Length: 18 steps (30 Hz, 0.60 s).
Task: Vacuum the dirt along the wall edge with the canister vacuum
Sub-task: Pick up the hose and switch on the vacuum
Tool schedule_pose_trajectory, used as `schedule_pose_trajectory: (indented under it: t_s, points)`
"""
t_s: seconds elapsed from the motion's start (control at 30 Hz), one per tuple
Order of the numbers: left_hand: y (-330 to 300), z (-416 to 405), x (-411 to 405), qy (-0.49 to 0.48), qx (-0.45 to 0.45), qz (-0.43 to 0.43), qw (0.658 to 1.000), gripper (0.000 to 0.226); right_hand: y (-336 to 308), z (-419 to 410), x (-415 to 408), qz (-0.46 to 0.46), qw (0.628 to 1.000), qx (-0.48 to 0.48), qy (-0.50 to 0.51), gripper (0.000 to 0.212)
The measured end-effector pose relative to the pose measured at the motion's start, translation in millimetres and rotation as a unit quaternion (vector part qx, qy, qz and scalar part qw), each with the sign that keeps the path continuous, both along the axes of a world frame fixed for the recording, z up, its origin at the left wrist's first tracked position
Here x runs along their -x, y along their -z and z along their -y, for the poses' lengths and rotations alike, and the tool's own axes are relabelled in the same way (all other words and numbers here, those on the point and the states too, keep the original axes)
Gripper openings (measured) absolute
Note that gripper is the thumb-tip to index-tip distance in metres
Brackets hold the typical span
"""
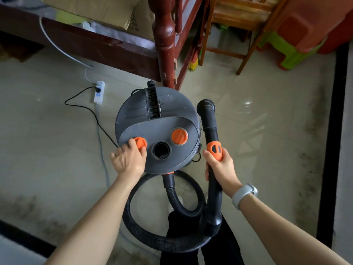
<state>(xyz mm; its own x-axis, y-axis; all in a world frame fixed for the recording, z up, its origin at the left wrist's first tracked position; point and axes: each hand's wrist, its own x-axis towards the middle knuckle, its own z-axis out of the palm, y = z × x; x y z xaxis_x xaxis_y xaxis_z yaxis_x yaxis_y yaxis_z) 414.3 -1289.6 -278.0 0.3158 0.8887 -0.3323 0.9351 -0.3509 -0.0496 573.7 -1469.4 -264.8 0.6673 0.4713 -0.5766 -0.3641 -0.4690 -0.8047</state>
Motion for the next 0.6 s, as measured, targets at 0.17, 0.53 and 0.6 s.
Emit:
schedule_pose_trajectory:
  t_s: [0.17, 0.53, 0.6]
  points:
    - [-32.8, 73.5, -32.5, 0.092, 0.079, 0.211, 0.970, 0.049, -27.4, 28.2, -23.1, -0.025, 0.997, 0.000, 0.079, 0.026]
    - [-80.8, 239.2, -197.9, 0.191, 0.543, 0.194, 0.794, 0.046, -92.5, 127.6, -181.2, -0.050, 0.961, -0.048, 0.266, 0.030]
    - [-88.8, 267.5, -236.7, 0.199, 0.529, 0.208, 0.799, 0.041, -107.2, 153.6, -224.8, -0.054, 0.958, -0.059, 0.276, 0.032]
